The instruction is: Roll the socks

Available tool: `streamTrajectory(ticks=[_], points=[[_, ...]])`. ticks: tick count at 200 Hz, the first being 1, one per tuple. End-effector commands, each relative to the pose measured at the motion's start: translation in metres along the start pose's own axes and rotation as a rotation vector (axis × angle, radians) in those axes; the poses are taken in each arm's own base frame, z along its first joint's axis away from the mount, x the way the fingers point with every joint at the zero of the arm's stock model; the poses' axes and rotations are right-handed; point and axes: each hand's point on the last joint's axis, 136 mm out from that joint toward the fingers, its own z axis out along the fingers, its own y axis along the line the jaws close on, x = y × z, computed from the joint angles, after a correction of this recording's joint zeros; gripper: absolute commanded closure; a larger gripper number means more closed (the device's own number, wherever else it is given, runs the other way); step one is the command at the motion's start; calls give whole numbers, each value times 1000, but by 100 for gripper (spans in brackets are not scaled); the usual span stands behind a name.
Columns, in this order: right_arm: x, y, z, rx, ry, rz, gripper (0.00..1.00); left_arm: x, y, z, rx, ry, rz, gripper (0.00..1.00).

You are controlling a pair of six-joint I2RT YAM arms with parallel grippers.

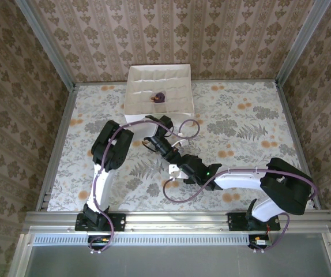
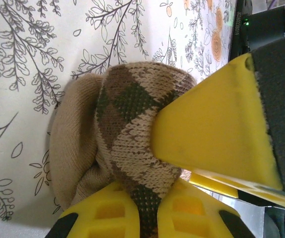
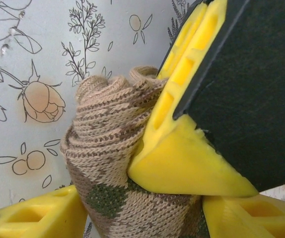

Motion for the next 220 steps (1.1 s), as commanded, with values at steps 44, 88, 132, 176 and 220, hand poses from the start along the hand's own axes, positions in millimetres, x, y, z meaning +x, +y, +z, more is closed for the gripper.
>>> streamTrajectory(ticks=[44,88,132,176,220], points=[[0,7,22,-132,-40,-20,41,39,20,9,25,110,-134,100],[9,33,33,-354,-6,17,58,35,18,4,58,75,-135,100],[15,39,28,-419,24,40,100,28,18,-10,19,1,-96,75],[13,34,14,-440,12,150,100,14,10,-47,-72,-158,31,0],[8,24,2,-458,-4,303,100,-4,4,-103,-300,-352,228,0]])
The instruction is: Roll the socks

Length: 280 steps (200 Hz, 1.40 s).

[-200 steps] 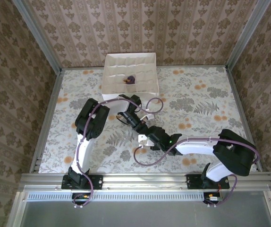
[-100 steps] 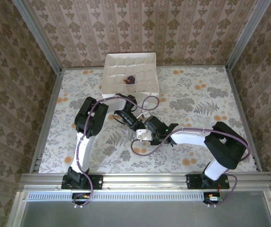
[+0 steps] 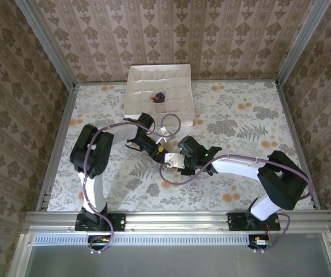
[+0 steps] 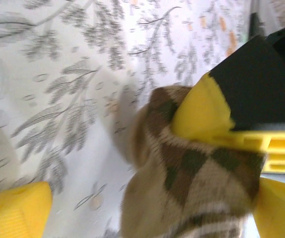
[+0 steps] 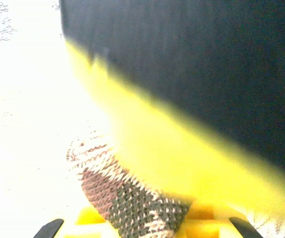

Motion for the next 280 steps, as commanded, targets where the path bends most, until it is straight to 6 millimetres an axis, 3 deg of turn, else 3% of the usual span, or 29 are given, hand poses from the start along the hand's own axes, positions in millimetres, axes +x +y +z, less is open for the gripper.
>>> streamTrajectory(ticks=[1,48,68,83,110,133,147,167,184,253,280], points=[[46,22,2,-94,156,173,100,-32,-3,-37,-135,-146,161,0],[31,2,-21,-62,79,295,100,-63,-1,-109,-440,-381,373,0],[14,-18,-39,-43,1,350,100,-69,13,-139,-632,-483,293,0],[1,-33,-53,-31,-64,389,100,-63,10,-146,-659,-485,275,0],[-22,-56,-76,-59,-180,460,100,-55,-4,-142,-601,-507,352,0],[-44,-64,-93,-142,-276,494,100,-52,-53,-124,-431,-631,635,1],[-54,-66,-101,-179,-313,489,100,-50,-67,-110,-398,-621,736,4],[-63,-64,-109,-220,-346,465,100,-44,-78,-83,-327,-504,777,7],[-69,-60,-113,-254,-367,448,100,-47,-86,-74,-300,-500,821,7],[-75,-37,-120,-398,-388,432,100,-66,-100,-66,-226,-467,865,8],[-79,-32,-122,-448,-402,438,100,-69,-103,-63,-203,-437,877,15]])
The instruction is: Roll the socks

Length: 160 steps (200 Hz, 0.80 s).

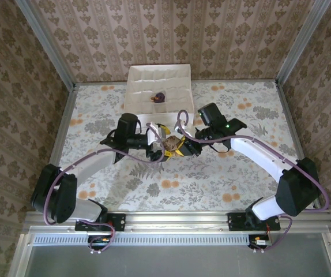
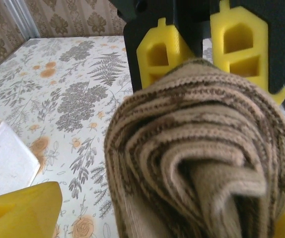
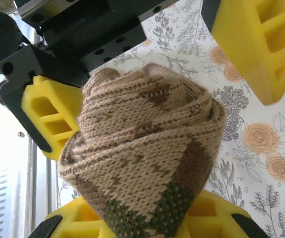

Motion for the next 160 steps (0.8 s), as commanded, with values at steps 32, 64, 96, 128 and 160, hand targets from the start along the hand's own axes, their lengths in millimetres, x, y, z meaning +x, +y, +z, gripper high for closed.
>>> streamTrajectory(ticks=[32,64,96,128,160], points=[[-7,25,2,-179,-7,26,100,-14,-8,4,86,0,48,50],[-5,22,6,-197,10,39,100,-13,-12,1,86,16,51,82],[-14,2,10,-118,-9,75,74,-16,-7,-5,54,19,20,94],[-45,-26,0,11,-64,123,57,-16,16,-12,-29,44,-49,100],[-69,-49,-22,140,-146,109,47,-7,58,-26,-205,136,-126,100]])
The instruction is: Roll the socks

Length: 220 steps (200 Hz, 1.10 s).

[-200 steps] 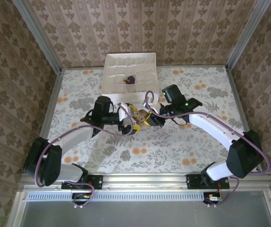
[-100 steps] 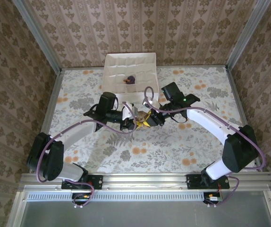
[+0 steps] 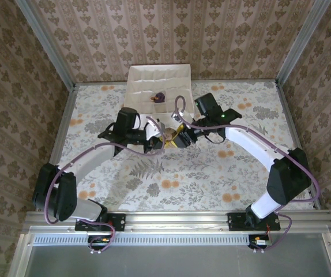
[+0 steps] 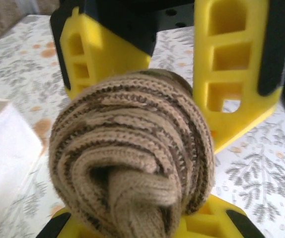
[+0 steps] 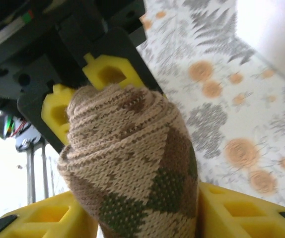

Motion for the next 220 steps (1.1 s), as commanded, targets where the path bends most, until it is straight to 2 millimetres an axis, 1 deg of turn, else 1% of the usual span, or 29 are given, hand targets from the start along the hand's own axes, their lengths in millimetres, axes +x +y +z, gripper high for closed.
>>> streamTrajectory(ticks=[1,8,11,23,40,43,50,60,68,83,87,88,94,102,108,111,119,133,151,162,172,189,220], points=[[-37,-12,-21,94,-110,-2,46,-7,40,-14,-175,56,-53,100],[-41,-19,-26,131,-123,4,45,-4,50,-17,-212,84,-68,100],[-44,-21,-28,146,-129,6,44,-2,57,-19,-249,105,-73,100],[-52,-30,-37,197,-157,7,42,6,78,-26,-338,166,-94,100],[-65,-48,-47,296,-191,23,40,13,107,-34,-456,251,-115,100],[-66,-51,-48,309,-196,26,40,17,119,-43,-494,262,-130,100],[-72,-56,-51,329,-212,32,39,19,131,-49,-532,281,-146,100],[-76,-69,-52,373,-228,56,38,23,148,-56,-580,306,-172,100],[-78,-83,-54,432,-236,92,38,27,162,-61,-620,327,-195,100],[-75,-112,-55,527,-213,173,38,35,184,-69,-677,374,-223,100],[-74,-120,-55,551,-204,201,39,33,190,-71,-688,381,-223,100],[-73,-124,-56,567,-198,215,38,36,191,-71,-692,391,-228,100],[-69,-135,-55,599,-178,256,38,36,199,-74,-710,404,-229,100],[-64,-152,-57,646,-152,318,39,40,208,-77,-726,432,-233,100],[-57,-164,-56,676,-122,367,40,43,214,-78,-730,453,-236,100],[-57,-169,-58,691,-118,383,40,44,218,-79,-733,463,-237,100],[-45,-183,-56,723,-74,446,42,48,224,-79,-735,491,-239,100],[-34,-203,-52,742,-43,511,43,56,233,-78,-725,545,-228,100],[-24,-221,-42,742,-26,560,45,63,242,-75,-715,591,-213,100],[-19,-230,-35,741,-19,571,45,63,246,-71,-696,590,-208,100],[-16,-236,-30,739,-11,577,44,62,247,-66,-672,584,-206,100],[-5,-245,-17,729,24,598,45,63,246,-61,-651,581,-202,100],[11,-252,5,681,65,636,47,67,238,-57,-628,593,-190,100]])
